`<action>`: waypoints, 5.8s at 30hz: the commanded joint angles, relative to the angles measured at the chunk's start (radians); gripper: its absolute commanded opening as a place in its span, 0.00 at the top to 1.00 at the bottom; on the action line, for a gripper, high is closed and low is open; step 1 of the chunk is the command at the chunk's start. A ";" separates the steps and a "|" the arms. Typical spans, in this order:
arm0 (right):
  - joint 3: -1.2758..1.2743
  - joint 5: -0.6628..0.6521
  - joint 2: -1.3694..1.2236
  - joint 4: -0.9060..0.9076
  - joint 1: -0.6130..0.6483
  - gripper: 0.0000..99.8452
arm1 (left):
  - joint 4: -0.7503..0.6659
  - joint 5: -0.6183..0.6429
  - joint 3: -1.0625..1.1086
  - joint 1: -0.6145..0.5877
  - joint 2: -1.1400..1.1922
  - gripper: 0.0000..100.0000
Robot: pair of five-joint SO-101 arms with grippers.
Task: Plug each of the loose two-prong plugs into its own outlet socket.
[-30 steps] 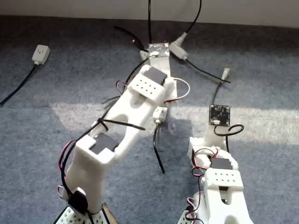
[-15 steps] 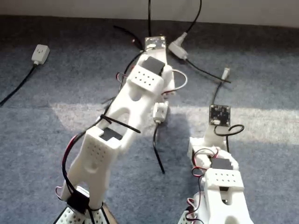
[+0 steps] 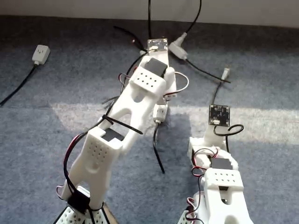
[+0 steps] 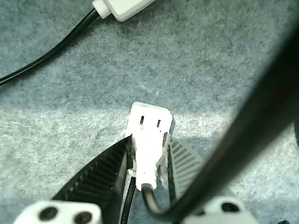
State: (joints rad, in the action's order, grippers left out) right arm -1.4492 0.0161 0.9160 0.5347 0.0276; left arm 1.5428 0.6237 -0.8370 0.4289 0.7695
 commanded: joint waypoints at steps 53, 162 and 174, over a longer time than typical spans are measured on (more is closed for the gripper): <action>0.004 0.009 0.002 -0.018 -0.008 0.73 | -0.003 -0.008 -0.039 -0.030 0.027 0.99; 0.004 0.008 0.002 -0.044 -0.064 0.73 | 0.224 -0.037 0.371 -0.008 0.001 0.83; 0.004 0.009 0.002 -0.044 -0.064 0.73 | 0.181 -0.037 0.372 -0.030 -0.004 0.99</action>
State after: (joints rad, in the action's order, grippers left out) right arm -1.4492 0.0176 0.9160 0.5071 -0.0292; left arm 1.7238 0.5992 -0.4733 0.4319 0.7925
